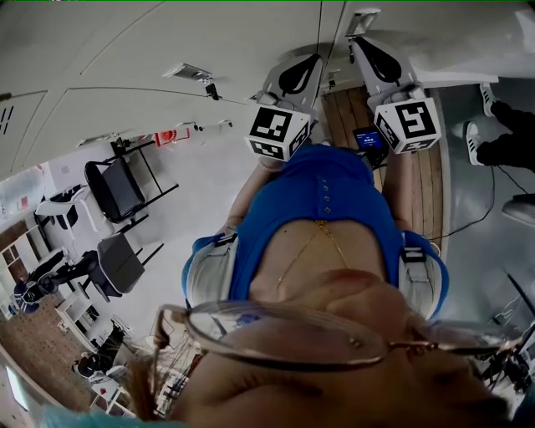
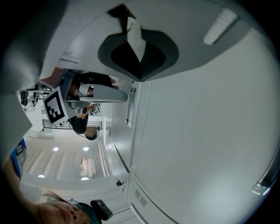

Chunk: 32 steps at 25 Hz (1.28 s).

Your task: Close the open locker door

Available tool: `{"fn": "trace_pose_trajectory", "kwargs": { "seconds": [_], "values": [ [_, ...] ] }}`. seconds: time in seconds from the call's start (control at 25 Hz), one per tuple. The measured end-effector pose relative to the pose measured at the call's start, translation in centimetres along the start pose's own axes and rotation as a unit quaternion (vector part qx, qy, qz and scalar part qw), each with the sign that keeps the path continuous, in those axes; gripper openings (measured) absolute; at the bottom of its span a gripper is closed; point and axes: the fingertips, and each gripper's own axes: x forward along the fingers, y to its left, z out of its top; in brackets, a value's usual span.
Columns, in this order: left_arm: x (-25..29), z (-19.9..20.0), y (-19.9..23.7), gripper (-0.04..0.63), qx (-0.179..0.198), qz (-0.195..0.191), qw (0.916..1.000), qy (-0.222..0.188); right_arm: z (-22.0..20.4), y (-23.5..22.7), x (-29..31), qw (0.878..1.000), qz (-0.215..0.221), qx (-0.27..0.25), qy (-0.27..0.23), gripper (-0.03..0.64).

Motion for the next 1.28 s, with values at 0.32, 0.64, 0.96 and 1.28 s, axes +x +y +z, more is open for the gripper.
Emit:
{"fn": "trace_pose_trajectory", "kwargs": {
  "seconds": [0.32,0.64,0.96,1.28],
  "values": [
    [-0.7,0.2,-0.9,0.000,0.006,0.015,0.9999,-0.003,-1.1,1.9,-0.8,1.000,0.022,0.016,0.008,0.003],
    [-1.7,0.2,-2.0,0.000,0.010,0.028,0.9995,-0.009,-1.9,4.0,-1.6,0.999,0.042,0.015,0.018,0.003],
    [-2.9,0.1,-3.2,0.000,0.015,0.044,0.9988,-0.017,-2.4,5.2,-3.0,0.999,0.045,0.018,0.013,0.003],
    [-3.9,-0.2,-4.8,0.000,0.018,0.059,0.9979,-0.021,-2.5,6.4,-4.5,0.998,0.063,0.010,0.013,0.003]
  ]
}}
